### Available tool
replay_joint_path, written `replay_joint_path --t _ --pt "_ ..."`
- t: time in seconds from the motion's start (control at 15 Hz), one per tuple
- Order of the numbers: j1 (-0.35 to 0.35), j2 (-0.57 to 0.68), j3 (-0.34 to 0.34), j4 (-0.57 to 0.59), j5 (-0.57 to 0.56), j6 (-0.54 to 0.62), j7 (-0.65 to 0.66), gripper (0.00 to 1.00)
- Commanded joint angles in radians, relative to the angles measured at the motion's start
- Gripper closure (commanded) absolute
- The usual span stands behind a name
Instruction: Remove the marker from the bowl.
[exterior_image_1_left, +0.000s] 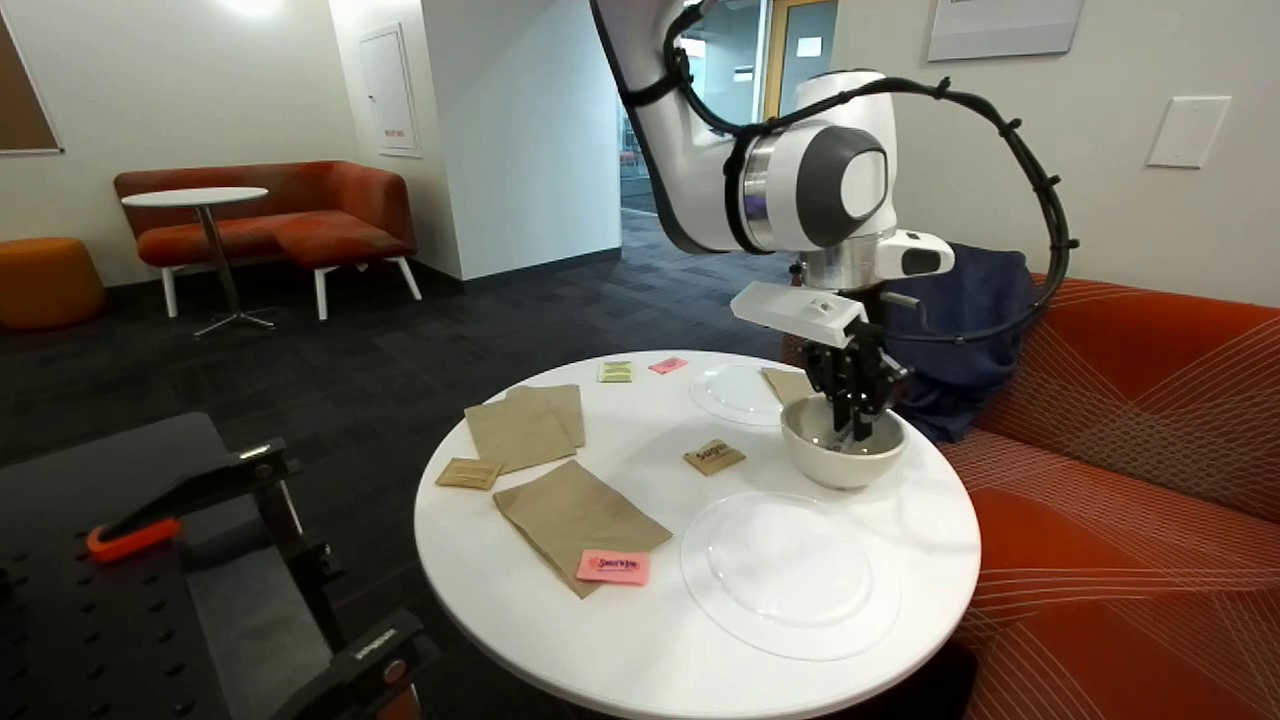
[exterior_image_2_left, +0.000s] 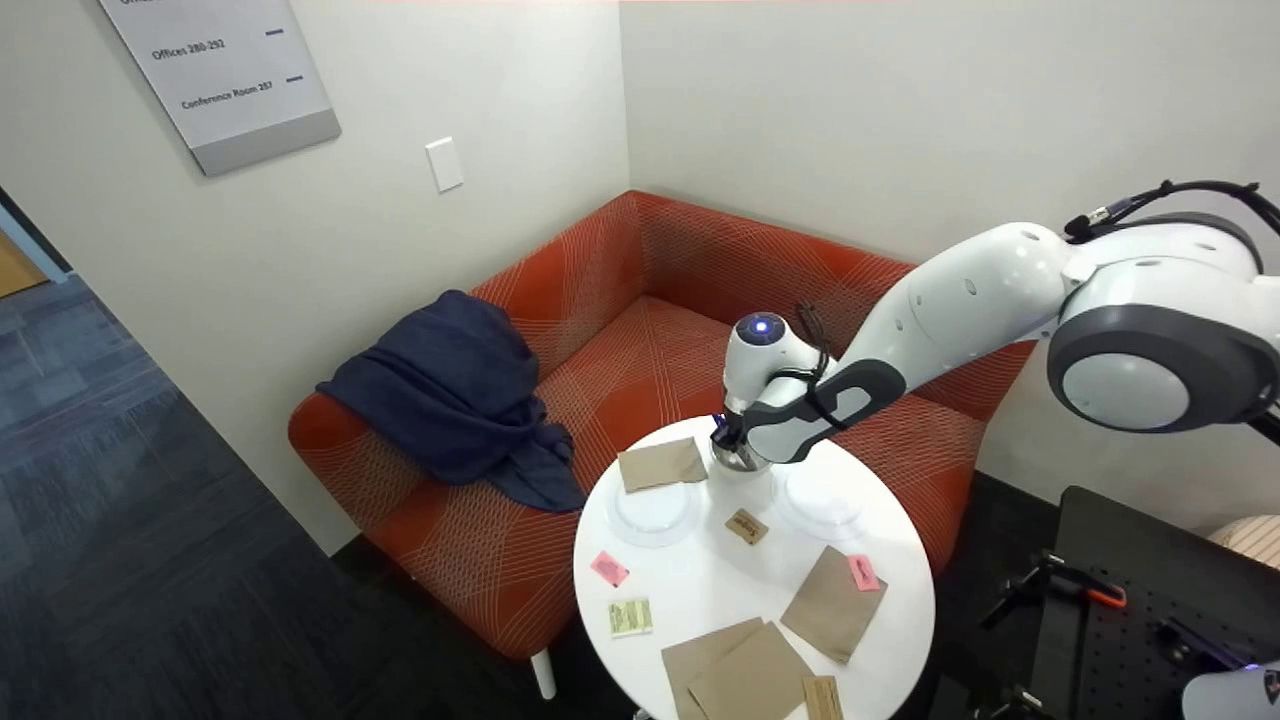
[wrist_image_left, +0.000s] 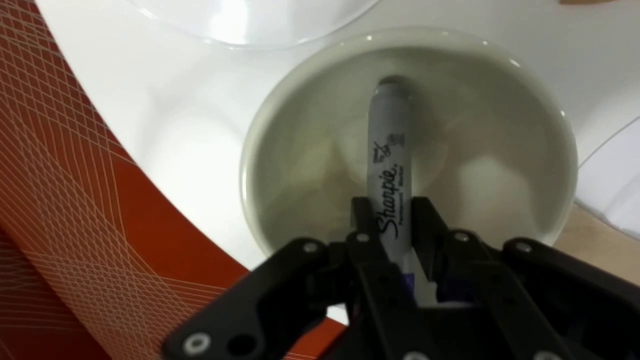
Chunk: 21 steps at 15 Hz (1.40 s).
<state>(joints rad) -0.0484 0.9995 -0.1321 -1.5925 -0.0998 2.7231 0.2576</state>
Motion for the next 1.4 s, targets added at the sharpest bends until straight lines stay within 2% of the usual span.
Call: replay_joint_path --t 0.0,0.33,0.67,0.93,1.33 --pt "0.026 -0.051 -0.031 -0.062 0.017 0.058 -0.021 0.94" --pt "0.028 -0.164 -0.042 -0.209 0.021 0.17 -0.042 0.94" --pt "0.017 -0.319 -0.032 -0.375 0.009 0.196 -0.106 0.94" --pt "0.039 -0.425 -0.057 -0.464 -0.016 0.214 -0.145 0.94" --pt "-0.009 -0.549 0.017 -0.55 -0.033 0.173 -0.327 0.94"
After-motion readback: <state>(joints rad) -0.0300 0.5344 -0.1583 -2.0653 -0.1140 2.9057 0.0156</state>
